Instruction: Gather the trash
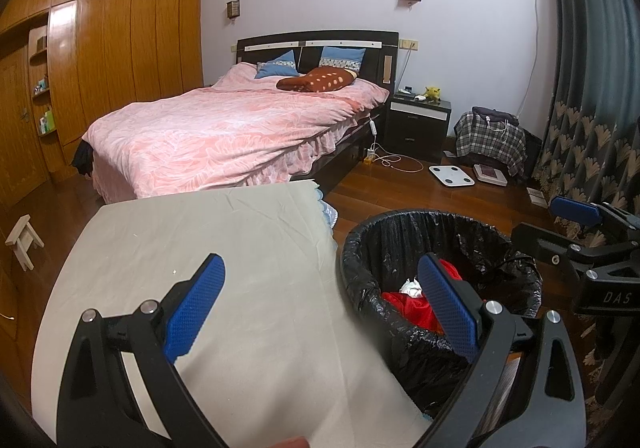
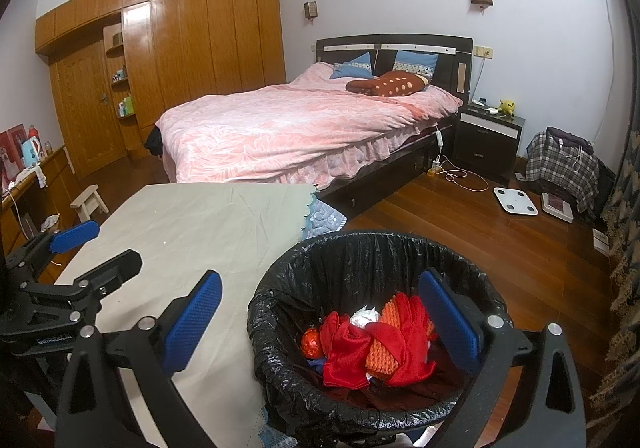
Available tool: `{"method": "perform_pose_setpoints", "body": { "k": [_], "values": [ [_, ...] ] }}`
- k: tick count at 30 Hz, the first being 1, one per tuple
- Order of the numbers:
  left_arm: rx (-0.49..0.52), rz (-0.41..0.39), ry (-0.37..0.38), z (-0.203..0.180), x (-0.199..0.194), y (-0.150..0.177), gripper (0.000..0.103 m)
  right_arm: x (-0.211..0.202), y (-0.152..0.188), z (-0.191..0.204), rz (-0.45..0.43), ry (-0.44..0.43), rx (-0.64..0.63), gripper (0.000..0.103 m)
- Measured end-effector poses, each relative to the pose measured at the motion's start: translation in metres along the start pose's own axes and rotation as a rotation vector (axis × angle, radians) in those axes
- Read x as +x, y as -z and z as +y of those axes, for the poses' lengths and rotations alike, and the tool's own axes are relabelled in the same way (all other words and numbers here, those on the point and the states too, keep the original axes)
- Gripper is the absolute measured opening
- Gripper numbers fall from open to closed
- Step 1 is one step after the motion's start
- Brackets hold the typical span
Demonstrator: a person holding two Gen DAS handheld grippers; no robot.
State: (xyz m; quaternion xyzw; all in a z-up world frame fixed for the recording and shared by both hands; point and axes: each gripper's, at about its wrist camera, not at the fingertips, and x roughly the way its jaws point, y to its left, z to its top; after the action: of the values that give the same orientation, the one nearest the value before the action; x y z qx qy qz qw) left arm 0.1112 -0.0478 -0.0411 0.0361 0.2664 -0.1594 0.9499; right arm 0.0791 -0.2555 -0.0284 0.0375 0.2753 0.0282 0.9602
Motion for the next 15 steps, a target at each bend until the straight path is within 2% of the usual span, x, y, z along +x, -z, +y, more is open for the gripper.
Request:
{"method": "perform_pose_setpoints", "body": {
  "k": [15],
  "values": [
    [0.001, 0.001, -0.001, 0.0009, 0.0001, 0.0022, 0.095, 0.0002, -0.0003, -0.0005, 0.0, 0.0, 0.001, 0.097]
  ]
}}
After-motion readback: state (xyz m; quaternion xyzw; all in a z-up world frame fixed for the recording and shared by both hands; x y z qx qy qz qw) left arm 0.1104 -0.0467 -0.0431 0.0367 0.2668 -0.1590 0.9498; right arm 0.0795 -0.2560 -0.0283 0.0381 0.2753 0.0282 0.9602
